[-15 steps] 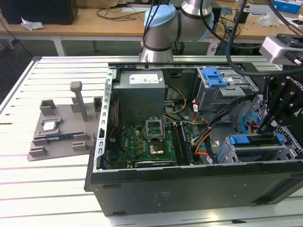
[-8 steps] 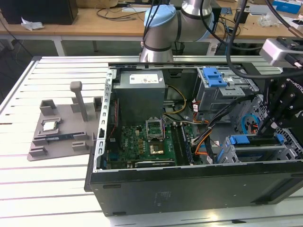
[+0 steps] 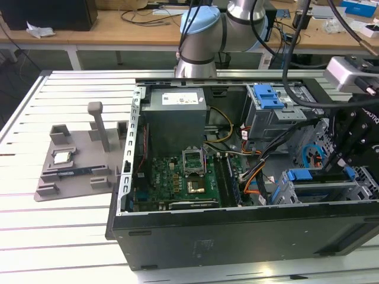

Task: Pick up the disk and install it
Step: 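Insert the second disk wire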

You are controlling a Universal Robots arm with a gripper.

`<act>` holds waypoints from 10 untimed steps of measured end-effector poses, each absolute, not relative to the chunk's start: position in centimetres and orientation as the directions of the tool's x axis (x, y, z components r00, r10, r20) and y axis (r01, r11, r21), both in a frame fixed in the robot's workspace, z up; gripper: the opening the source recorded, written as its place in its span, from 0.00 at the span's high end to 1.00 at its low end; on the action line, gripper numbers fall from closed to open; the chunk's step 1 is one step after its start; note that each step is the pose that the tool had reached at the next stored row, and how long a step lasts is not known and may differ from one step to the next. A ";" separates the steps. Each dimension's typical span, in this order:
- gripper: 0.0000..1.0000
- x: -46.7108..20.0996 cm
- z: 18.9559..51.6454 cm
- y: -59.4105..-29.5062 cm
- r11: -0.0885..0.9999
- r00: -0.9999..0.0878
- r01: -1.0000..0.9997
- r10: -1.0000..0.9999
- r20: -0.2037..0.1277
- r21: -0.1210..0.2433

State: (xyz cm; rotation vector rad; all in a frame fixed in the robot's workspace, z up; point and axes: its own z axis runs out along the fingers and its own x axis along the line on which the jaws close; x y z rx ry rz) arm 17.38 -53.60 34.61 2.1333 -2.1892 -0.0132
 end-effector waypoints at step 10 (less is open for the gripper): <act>0.89 17.4 38.6 -52.5 0.026 -0.022 -0.998 -0.998 0.054 0.065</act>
